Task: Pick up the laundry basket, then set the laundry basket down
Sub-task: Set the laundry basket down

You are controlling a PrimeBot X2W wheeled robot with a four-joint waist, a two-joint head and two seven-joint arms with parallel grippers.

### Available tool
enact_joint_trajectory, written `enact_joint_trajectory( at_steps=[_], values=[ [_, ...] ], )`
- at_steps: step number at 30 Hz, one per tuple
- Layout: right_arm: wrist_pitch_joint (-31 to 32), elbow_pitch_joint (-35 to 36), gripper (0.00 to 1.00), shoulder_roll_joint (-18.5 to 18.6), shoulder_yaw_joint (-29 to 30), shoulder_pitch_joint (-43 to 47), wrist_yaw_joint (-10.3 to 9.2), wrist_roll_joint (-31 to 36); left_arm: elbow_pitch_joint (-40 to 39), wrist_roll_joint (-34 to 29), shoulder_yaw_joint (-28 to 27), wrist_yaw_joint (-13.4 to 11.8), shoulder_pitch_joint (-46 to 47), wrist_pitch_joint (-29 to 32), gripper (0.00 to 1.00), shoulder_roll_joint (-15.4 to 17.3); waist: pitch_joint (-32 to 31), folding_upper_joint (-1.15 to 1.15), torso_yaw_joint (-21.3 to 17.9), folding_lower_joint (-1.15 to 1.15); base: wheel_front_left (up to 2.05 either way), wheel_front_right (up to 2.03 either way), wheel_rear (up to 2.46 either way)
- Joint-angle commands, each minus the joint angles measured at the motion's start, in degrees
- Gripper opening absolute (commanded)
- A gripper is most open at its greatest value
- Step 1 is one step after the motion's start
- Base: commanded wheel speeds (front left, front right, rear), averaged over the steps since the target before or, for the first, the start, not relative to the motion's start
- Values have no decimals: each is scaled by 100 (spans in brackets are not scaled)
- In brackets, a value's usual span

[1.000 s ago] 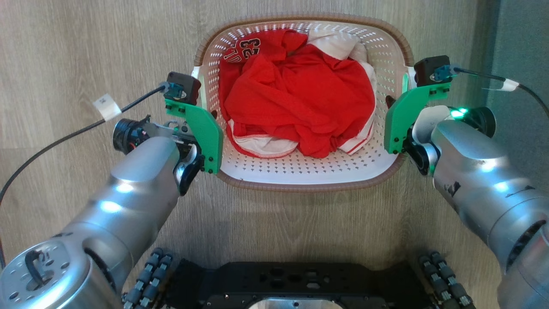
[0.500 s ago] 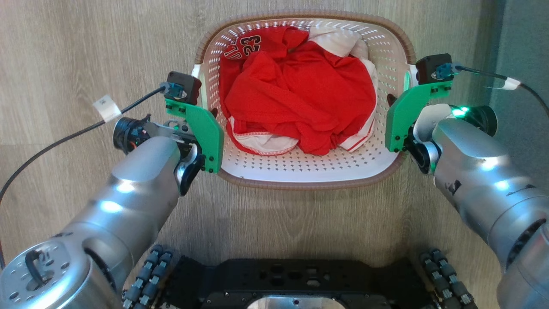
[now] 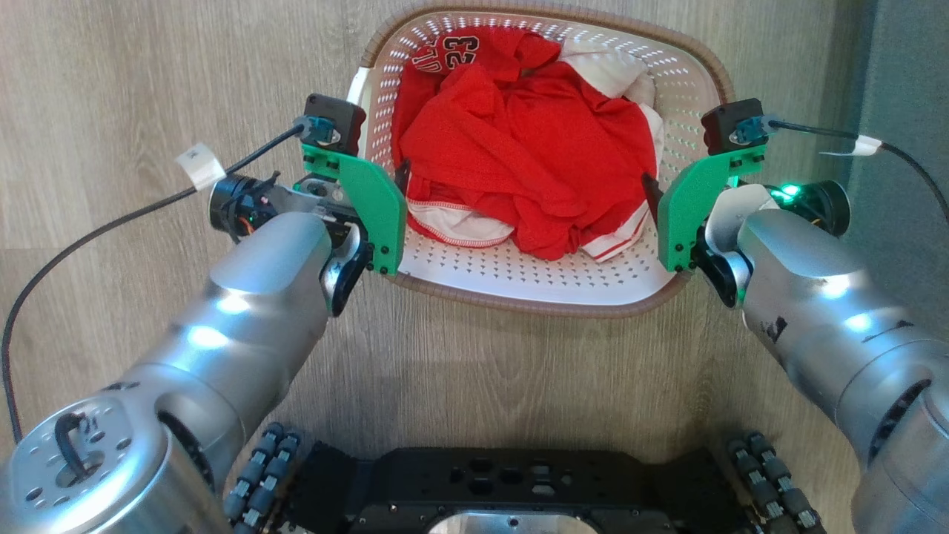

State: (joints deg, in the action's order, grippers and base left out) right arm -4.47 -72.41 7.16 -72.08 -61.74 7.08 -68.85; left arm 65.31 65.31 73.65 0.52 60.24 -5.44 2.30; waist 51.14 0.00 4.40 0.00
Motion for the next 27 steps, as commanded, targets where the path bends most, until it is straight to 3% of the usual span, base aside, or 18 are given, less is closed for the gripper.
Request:
enact_joint_trajectory(
  at_steps=[1, 27],
  values=[
    [-81, -2, 100, -87, -32, 308, 41, 41, -76, 37, -31, 23, -85, 28, 100, 58, -3, 0, 11, 0, 0, 0, 0],
    [-289, -72, 100, -36, -59, 116, 41, 153, -202, 82, -30, 109, -205, 596, 100, 58, -34, 0, 71, 0, 0, 0, 0]
  ],
)
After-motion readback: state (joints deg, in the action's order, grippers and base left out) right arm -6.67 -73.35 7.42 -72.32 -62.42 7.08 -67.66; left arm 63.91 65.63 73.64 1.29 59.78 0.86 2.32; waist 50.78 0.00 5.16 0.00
